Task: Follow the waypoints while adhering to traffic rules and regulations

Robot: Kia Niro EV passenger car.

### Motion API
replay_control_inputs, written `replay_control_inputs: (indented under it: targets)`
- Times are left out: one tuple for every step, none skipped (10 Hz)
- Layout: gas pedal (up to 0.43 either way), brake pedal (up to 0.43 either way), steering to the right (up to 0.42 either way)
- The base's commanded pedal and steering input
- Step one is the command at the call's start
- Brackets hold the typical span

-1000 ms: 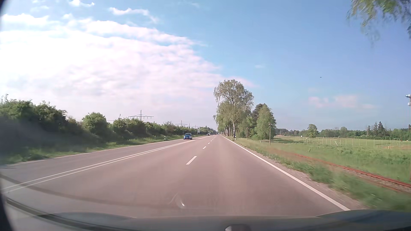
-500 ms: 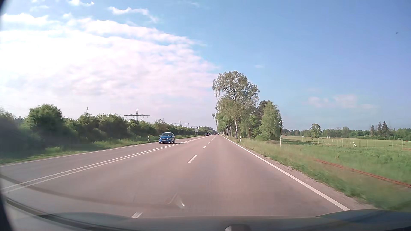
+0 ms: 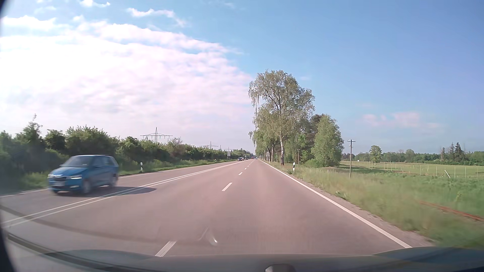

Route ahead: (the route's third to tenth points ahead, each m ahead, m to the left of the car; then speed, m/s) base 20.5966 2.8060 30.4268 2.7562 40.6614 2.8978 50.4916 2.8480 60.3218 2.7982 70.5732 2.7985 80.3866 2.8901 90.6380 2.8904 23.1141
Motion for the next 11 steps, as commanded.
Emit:
replay_control_inputs:
  targets:
    - [0.22,0.0,0.002]
    - [0.22,0.0,0.001]
    - [0.22,0.0,0.001]
    - [0.22,0.0,0.001]
    - [0.22,0.0,0.001]
    - [0.22,0.0,0.001]
    - [0.22,0.0,0.001]
    - [0.22,0.0,0.001]
    - [0.22,0.0,0.001]
    - [0.22,0.0,0.001]
    - [0.22,0.0,0.001]
